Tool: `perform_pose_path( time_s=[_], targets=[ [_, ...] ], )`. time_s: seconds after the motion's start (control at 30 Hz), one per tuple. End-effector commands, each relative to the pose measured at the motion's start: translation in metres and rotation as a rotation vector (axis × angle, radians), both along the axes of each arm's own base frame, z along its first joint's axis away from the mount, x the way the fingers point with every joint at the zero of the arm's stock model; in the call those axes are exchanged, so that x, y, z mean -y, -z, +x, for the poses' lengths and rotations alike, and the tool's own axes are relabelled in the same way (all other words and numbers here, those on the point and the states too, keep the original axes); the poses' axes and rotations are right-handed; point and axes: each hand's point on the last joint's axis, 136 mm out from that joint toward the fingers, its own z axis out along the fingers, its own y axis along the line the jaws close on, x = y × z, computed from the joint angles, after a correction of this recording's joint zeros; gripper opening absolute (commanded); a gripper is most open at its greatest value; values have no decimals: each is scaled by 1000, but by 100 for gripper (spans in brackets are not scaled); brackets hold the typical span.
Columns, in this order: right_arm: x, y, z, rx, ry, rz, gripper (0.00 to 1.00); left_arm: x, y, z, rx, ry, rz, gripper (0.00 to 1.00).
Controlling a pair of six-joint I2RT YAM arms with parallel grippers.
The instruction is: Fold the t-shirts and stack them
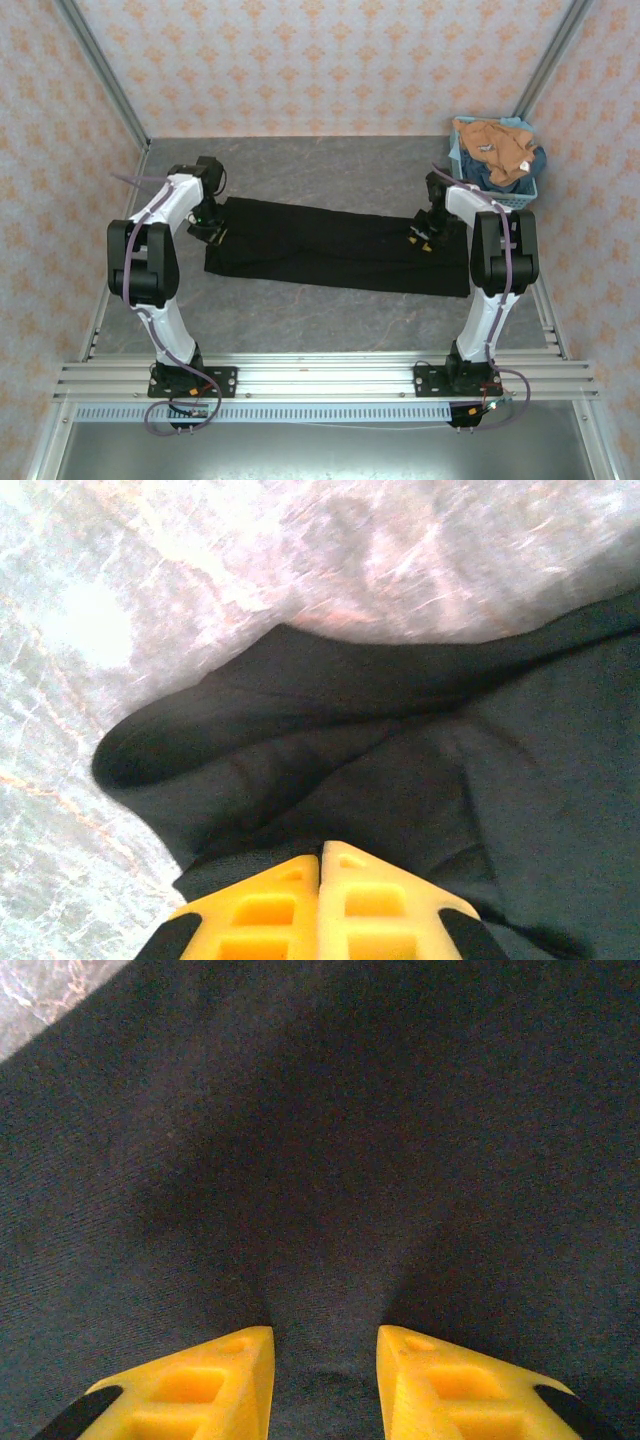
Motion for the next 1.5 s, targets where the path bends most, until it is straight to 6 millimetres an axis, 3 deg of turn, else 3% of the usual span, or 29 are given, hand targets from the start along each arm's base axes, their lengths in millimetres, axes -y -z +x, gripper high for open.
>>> perform_pose_path(
  time_s=[0.0,0.17,0.3,0.37,0.43,0.57,0.63,0.7,0.8,0.87,1.0,1.1,1.23,1.4,1.47],
  targets=[
    [2,-9,-4,22,-8,-22,33,-14,9,0,-83,40,84,0],
    [1,-11,-5,27,-7,-10,33,-23,26,8,-129,69,135,0],
    [0,-28,-2,70,-26,-14,33,-26,41,22,-164,124,151,0],
    [3,-39,-3,93,-29,-31,34,-30,40,29,-161,153,180,10],
    [7,-49,-6,113,-27,-52,34,-39,22,33,-146,182,260,25],
    [20,-65,-22,137,25,-100,38,-42,-33,29,-36,229,372,52],
    [33,-68,-35,139,106,-111,42,-30,-55,19,27,243,360,53],
    [42,-68,-46,153,187,-94,45,1,-60,14,90,270,286,53],
    [44,-64,-44,178,212,-70,46,64,-36,2,107,274,103,48],
    [40,-57,-33,154,185,-52,38,90,-7,-7,87,221,7,41],
    [39,-36,-15,92,131,-76,33,93,27,-8,49,141,-5,35],
    [32,-13,-18,-41,84,-71,31,89,50,2,-25,167,23,33],
    [3,3,-45,-180,7,-57,30,79,68,38,-61,186,49,29],
    [-65,8,-102,-234,7,23,30,87,66,135,43,302,62,29],
    [-95,9,-123,-219,51,73,30,106,65,179,139,353,41,29]
  ],
)
